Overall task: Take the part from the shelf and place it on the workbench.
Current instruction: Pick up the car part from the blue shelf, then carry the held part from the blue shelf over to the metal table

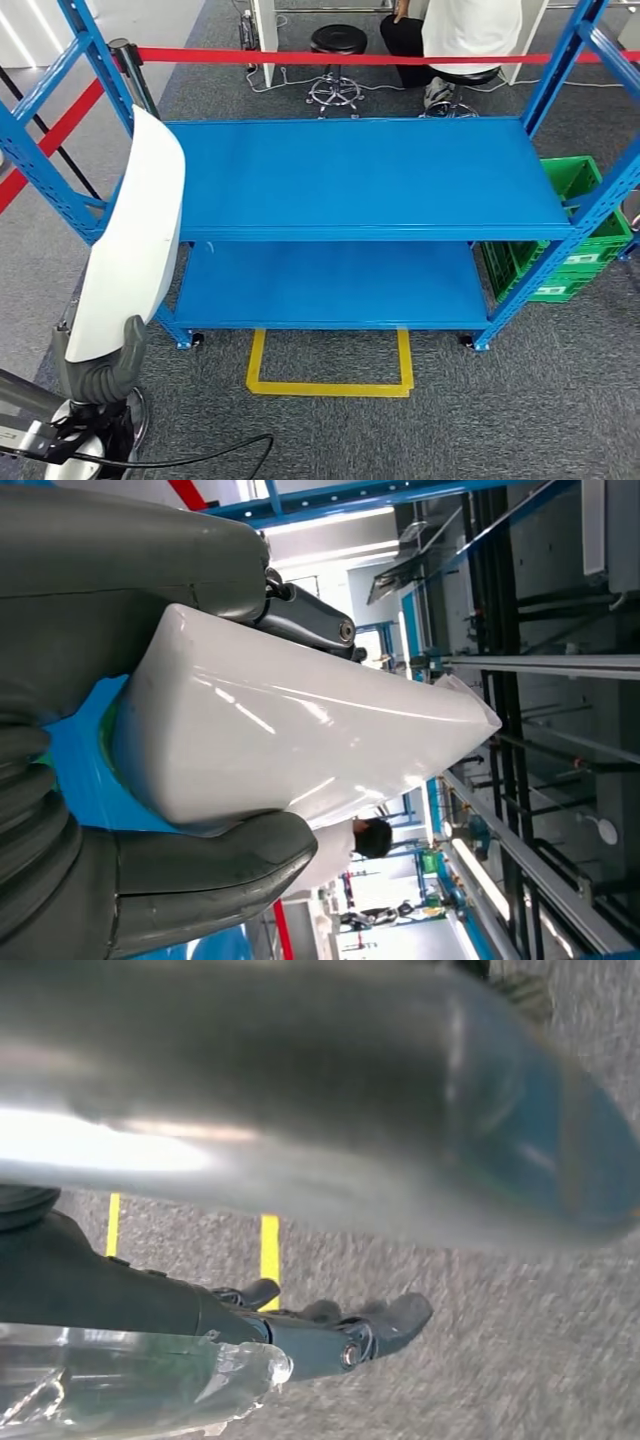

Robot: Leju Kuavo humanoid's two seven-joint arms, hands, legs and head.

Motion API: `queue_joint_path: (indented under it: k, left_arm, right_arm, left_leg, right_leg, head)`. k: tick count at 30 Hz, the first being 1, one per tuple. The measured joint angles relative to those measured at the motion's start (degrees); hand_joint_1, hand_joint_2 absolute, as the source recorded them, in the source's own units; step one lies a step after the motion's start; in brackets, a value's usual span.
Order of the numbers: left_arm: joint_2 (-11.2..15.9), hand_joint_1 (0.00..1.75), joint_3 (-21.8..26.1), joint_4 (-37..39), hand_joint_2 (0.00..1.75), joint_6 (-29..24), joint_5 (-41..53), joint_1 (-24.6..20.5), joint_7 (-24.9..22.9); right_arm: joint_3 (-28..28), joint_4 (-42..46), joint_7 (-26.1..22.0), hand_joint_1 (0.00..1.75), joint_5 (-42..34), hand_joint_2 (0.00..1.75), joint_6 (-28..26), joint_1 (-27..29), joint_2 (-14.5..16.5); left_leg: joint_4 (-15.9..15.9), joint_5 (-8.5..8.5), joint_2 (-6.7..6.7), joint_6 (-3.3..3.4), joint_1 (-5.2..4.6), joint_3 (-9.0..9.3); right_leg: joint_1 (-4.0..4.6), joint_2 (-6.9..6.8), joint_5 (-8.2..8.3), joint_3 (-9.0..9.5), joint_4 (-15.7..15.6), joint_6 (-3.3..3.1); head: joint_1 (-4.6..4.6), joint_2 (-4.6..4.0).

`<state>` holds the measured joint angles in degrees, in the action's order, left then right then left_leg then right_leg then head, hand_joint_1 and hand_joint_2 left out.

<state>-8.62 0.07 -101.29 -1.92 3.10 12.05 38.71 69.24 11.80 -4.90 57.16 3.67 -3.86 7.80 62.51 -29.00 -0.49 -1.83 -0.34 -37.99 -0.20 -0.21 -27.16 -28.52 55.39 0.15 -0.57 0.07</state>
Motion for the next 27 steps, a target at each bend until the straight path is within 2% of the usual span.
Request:
queue_joint_path:
  k: [1, 2, 3, 4, 5, 6, 7, 8, 9, 10, 11, 12, 13, 14, 16, 17, 18, 19, 20, 21, 22, 23, 24, 25, 27]
  left_arm:
    - [0.0, 1.75, 0.0, 0.0, 1.75, 0.0, 0.0, 0.0, 0.0]
    - [0.0, 1.75, 0.0, 0.0, 1.75, 0.0, 0.0, 0.0, 0.0]
    - [0.0, 1.75, 0.0, 0.0, 1.75, 0.0, 0.0, 0.0, 0.0]
    - [0.0, 1.75, 0.0, 0.0, 1.75, 0.0, 0.0, 0.0, 0.0]
    - [0.0, 1.75, 0.0, 0.0, 1.75, 0.0, 0.0, 0.0, 0.0]
    - [0.0, 1.75, 0.0, 0.0, 1.75, 0.0, 0.0, 0.0, 0.0]
    - [0.0, 1.75, 0.0, 0.0, 1.75, -0.1, 0.0, -0.1, 0.0]
    - [0.0, 1.75, 0.0, -0.1, 1.75, -0.1, 0.0, -0.1, 0.0]
    - [0.0, 1.75, 0.0, -0.1, 1.75, -0.1, -0.1, -0.1, 0.0]
    - [0.0, 1.75, 0.0, -0.1, 1.75, -0.1, -0.2, -0.1, 0.0]
    - [0.0, 1.75, 0.0, -0.2, 1.75, -0.1, -0.3, 0.0, 0.0]
    - [0.0, 1.75, 0.0, -0.2, 1.75, -0.1, -0.4, 0.0, 0.0]
    - [0.0, 1.75, 0.0, -0.2, 1.75, -0.1, -0.5, 0.1, 0.0]
    - [0.0, 1.75, 0.0, -0.2, 1.75, -0.1, -0.6, 0.1, 0.0]
    - [0.0, 1.75, 0.0, -0.2, 1.75, -0.1, -0.7, 0.1, 0.0]
    - [0.0, 1.75, 0.0, -0.2, 1.75, -0.1, -0.7, 0.1, 0.0]
    - [0.0, 1.75, 0.0, -0.2, 1.75, 0.0, -0.7, 0.1, 0.0]
    - [0.0, 1.75, 0.0, -0.2, 1.75, 0.0, -0.8, 0.1, 0.0]
    - [0.0, 1.75, 0.0, -0.2, 1.75, 0.1, -0.8, 0.1, 0.0]
    - [0.0, 1.75, 0.0, -0.2, 1.75, 0.2, -0.9, 0.1, 0.0]
    - [0.0, 1.75, 0.0, -0.2, 1.75, 0.3, -0.9, 0.1, 0.0]
    - [0.0, 1.75, 0.0, -0.2, 1.75, 0.5, -0.8, 0.1, 0.0]
    - [0.0, 1.75, 0.0, -0.2, 1.75, 0.6, -0.7, 0.1, 0.0]
    - [0.1, 1.75, 0.0, -0.2, 1.75, 0.7, -0.6, 0.1, 0.0]
    - [0.1, 1.75, 0.0, -0.3, 1.75, 0.7, -0.5, 0.1, 0.0]
  right_arm:
    - [0.1, 0.0, -0.2, 0.00, 0.0, 0.00, 0.1, 0.0, 0.0]
    - [0.2, 0.0, -0.3, 0.00, 0.0, 0.00, 0.3, 0.0, 0.0]
    - [0.3, 0.0, -0.5, 0.00, 0.0, 0.00, 0.5, 0.0, 0.0]
    - [0.3, 0.0, -0.7, 0.00, 0.0, 0.00, 0.7, 0.0, 0.0]
    - [0.4, 0.0, -0.8, 0.00, 0.0, 0.00, 0.8, 0.0, 0.0]
    - [0.4, 0.0, -0.9, 0.00, 0.0, 0.00, 0.9, 0.0, 0.0]
    - [0.4, 0.0, -1.1, 0.00, 0.1, 0.00, 1.0, 0.0, -0.1]
    - [0.5, 0.0, -1.2, 0.00, 0.1, 0.00, 1.0, 0.0, -0.1]
    - [0.5, 0.1, -1.3, 0.00, 0.2, 0.00, 1.1, 0.0, -0.2]
    - [0.5, 0.1, -1.4, 0.00, 0.3, 0.00, 1.1, 0.0, -0.3]
    - [0.5, 0.1, -1.4, 0.00, 0.3, 0.00, 1.1, 0.1, -0.3]
    - [0.5, 0.1, -1.5, 0.00, 0.3, 0.00, 1.1, 0.2, -0.4]
    - [0.5, 0.1, -1.5, 0.00, 0.4, 0.00, 1.1, 0.3, -0.4]
    - [0.6, 0.1, -1.5, 0.00, 0.4, 0.00, 1.2, 0.4, -0.5]
    - [0.6, 0.1, -1.5, 0.00, 0.4, 0.00, 1.2, 0.4, -0.5]
    - [0.6, 0.0, -1.5, 0.00, 0.4, 0.00, 1.3, 0.4, -0.5]
    - [0.6, 0.0, -1.5, 0.00, 0.4, 0.00, 1.3, 0.3, -0.5]
    - [0.6, 0.0, -1.5, 0.00, 0.4, 0.00, 1.3, 0.3, -0.5]
    - [0.6, 0.0, -1.5, 0.00, 0.4, 0.00, 1.3, 0.2, -0.5]
    - [0.6, 0.0, -1.5, 0.00, 0.4, 0.00, 1.3, 0.2, -0.5]
    - [0.6, 0.1, -1.5, 0.00, 0.5, 0.00, 1.2, 0.1, -0.5]
    - [0.6, 0.1, -1.5, 0.00, 0.6, 0.00, 1.1, -0.1, -0.5]
    - [0.6, 0.1, -1.5, 0.00, 0.7, 0.00, 0.9, -0.3, -0.5]
    - [0.6, 0.1, -1.5, 0.00, 0.8, 0.00, 0.7, -0.3, -0.5]
    - [0.6, 0.0, -1.5, 0.00, 1.0, 0.00, 0.5, -0.3, -0.4]
  left_leg:
    - [3.8, -2.59, 0.00, -0.26, 0.17, -0.76]
    - [7.2, -3.79, 0.01, -0.44, 0.30, -1.21]
    - [9.2, -3.44, 0.01, -0.59, 0.41, -1.03]
    - [9.6, -1.98, 0.01, -0.71, 0.51, -0.08]
    - [7.9, -0.14, 0.01, -0.82, 0.62, 1.88]
    - [4.7, 1.01, 0.00, -0.97, 0.78, 4.70]
    - [0.3, 1.11, -0.04, -1.03, 0.90, 7.91]
    - [-3.7, 0.37, -0.10, -0.81, 0.95, 10.64]
    - [-6.4, -0.52, -0.16, -0.44, 0.91, 12.29]
    - [-7.8, -0.98, -0.22, 0.10, 0.74, 12.83]
    - [-7.9, -0.90, -0.19, 0.76, 0.69, 12.40]
    - [-7.7, -0.39, -0.12, 1.28, 0.67, 11.70]
    - [-7.6, 0.19, -0.04, 1.82, 0.70, 11.03]
    - [-7.6, 0.84, 0.05, 2.27, 0.74, 10.30]
    - [-7.5, 2.17, 0.10, 2.76, 0.51, 8.77]
    - [-7.4, 2.85, 0.11, 2.85, 0.35, 7.89]
    - [-7.4, 3.52, 0.12, 2.90, 0.18, 6.97]
    - [-7.3, 4.16, 0.13, 2.92, 0.03, 6.07]
    - [-7.2, 4.78, 0.12, 2.90, -0.11, 5.23]
    - [-7.1, 5.38, 0.08, 2.84, -0.22, 4.50]
    - [-7.0, 5.92, 0.05, 2.69, -0.38, 3.90]
    - [-7.0, 6.49, 0.05, 2.49, -0.47, 3.51]
    - [-7.0, 7.04, 0.09, 2.24, -0.48, 3.29]
    - [-7.1, 7.58, 0.14, 1.93, -0.45, 3.12]
    - [-7.2, 8.09, 0.17, 1.29, -0.38, 2.68]
  right_leg:
    - [-0.01, -0.02, 0.75, -0.93, 0.1, -0.07]
    - [-0.03, -0.04, 1.47, -1.95, 0.2, 0.00]
    - [-0.07, -0.08, 2.14, -3.02, 0.4, 0.14]
    - [-0.16, -0.12, 2.74, -4.12, 0.7, 0.34]
    - [-0.30, -0.14, 3.25, -5.13, 1.1, 0.60]
    - [-0.36, -0.12, 3.72, -6.02, 1.5, 0.92]
    - [-0.37, -0.06, 4.11, -6.75, 1.9, 1.25]
    - [-0.34, 0.00, 4.57, -7.33, 2.3, 1.61]
    - [-0.28, 0.05, 5.11, -7.76, 2.5, 1.93]
    - [-0.31, 0.08, 5.72, -8.10, 2.5, 2.25]
    - [-0.41, 0.09, 6.26, -8.44, 2.5, 2.59]
    - [-0.52, 0.08, 6.00, -8.84, 2.6, 2.89]
    - [-0.59, 0.09, 4.63, -9.40, 3.6, 3.16]
    - [-0.63, 0.09, 2.23, -10.15, 5.7, 3.37]
    - [-0.59, 0.09, -3.61, -11.87, 12.8, 3.57]
    - [-0.55, 0.09, -5.23, -12.37, 16.5, 3.58]
    - [-0.47, 0.09, -5.38, -12.24, 18.9, 3.49]
    - [-0.36, 0.10, -4.27, -11.26, 19.4, 3.28]
    - [-0.22, 0.10, -2.51, -9.32, 17.9, 2.96]
    - [-0.04, 0.12, -1.13, -6.45, 14.5, 2.52]
    - [0.17, 0.14, -0.94, -3.01, 9.9, 2.05]
    - [0.34, 0.17, -1.46, 0.02, 5.5, 1.80]
    - [0.51, 0.23, -2.18, 1.96, 2.2, 1.64]
    - [0.66, 0.26, -2.73, 2.77, 0.4, 1.59]
    - [0.60, 0.16, -1.89, 1.90, 0.0, 1.12]
  head:
    - [-0.07, 0.00]
    - [-0.08, 0.00]
    - [-0.07, 0.00]
    - [-0.07, -0.01]
    - [-0.07, -0.01]
    - [-0.08, -0.01]
    - [-0.13, -0.01]
    - [-0.14, -0.01]
    - [-0.17, -0.01]
    - [-0.19, -0.01]
    - [-0.18, 0.00]
    - [-0.17, 0.00]
    - [-0.08, 0.00]
    - [0.03, 0.00]
    - [0.27, -0.01]
    - [0.32, -0.01]
    - [0.34, -0.02]
    - [0.34, -0.01]
    - [0.35, -0.01]
    - [0.34, -0.01]
    - [0.33, 0.00]
    - [0.29, 0.00]
    - [0.27, 0.00]
    - [0.33, 0.00]
    - [0.45, -0.01]
